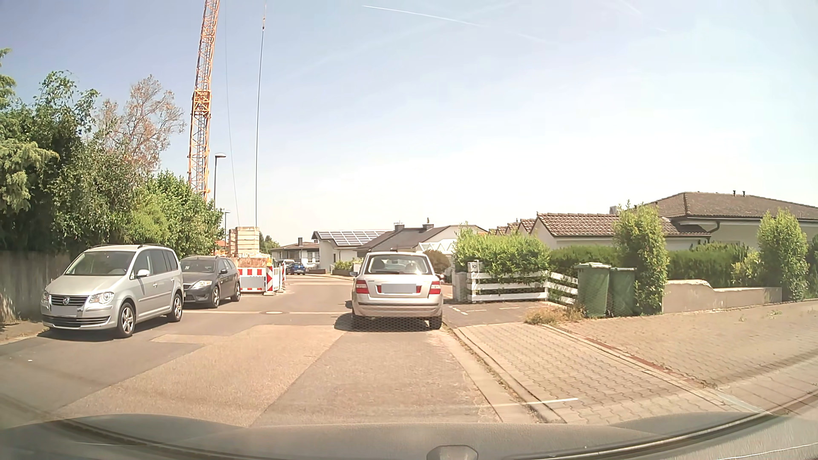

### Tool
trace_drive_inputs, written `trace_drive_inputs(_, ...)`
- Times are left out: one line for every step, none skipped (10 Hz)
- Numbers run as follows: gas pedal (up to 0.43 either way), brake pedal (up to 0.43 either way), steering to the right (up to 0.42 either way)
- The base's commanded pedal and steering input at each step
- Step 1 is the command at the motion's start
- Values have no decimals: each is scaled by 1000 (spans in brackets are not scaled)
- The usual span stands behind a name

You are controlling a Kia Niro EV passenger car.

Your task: Follow the waypoints while adhering to traffic rules and regulations

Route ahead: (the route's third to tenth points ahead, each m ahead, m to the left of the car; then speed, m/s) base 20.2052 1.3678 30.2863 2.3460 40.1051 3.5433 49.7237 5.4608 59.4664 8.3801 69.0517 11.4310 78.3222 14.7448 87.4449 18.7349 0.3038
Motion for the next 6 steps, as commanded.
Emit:
trace_drive_inputs(0,0,-435)
trace_drive_inputs(0,0,-454)
trace_drive_inputs(0,0,-468)
trace_drive_inputs(0,0,-479)
trace_drive_inputs(8,0,-491)
trace_drive_inputs(8,0,-503)
